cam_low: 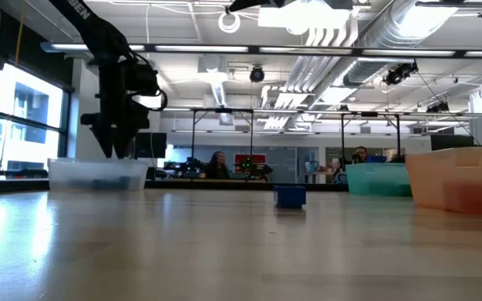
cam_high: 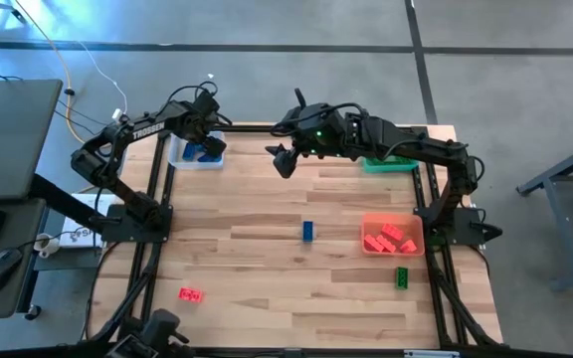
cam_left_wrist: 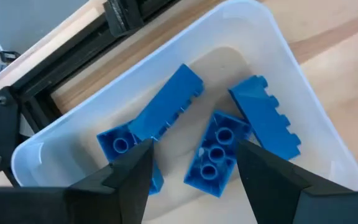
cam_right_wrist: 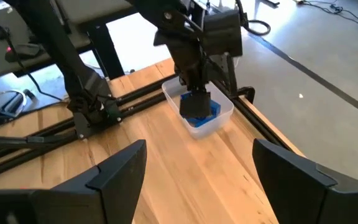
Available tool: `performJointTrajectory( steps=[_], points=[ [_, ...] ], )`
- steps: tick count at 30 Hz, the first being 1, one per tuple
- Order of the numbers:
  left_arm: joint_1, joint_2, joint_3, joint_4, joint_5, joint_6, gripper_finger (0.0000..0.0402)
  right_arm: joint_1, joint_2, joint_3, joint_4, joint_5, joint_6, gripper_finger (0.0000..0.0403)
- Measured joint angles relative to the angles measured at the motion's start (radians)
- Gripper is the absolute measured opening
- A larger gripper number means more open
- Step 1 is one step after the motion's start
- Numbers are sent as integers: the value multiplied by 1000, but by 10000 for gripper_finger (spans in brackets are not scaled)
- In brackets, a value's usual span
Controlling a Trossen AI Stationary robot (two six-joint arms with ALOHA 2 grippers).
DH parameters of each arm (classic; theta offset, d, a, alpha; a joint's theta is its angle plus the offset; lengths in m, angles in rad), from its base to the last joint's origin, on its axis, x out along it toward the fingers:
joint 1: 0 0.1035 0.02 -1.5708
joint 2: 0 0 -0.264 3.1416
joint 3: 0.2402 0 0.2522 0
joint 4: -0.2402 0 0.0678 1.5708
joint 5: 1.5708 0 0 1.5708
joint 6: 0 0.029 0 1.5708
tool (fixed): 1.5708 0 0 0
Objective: Sort & place blocks by color
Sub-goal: Put the orange game piece into the orange bin
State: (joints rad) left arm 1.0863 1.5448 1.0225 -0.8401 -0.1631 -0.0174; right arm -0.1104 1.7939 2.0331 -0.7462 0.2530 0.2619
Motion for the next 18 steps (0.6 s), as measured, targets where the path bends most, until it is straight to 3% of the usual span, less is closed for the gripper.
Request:
performJointTrajectory(
  steps=[5, 14, 18],
  points=[
    [-1, -27, 0, 8, 40, -17, 213, 0, 0, 0, -37, -1, -31, 281],
    [-69, -88, 79, -49, 90, -196, 213, -1, 0, 0, -103, -55, -72, 281],
    [-125, -114, 93, -108, 161, -293, 213, -1, 0, 0, -151, -69, -71, 281]
  ],
)
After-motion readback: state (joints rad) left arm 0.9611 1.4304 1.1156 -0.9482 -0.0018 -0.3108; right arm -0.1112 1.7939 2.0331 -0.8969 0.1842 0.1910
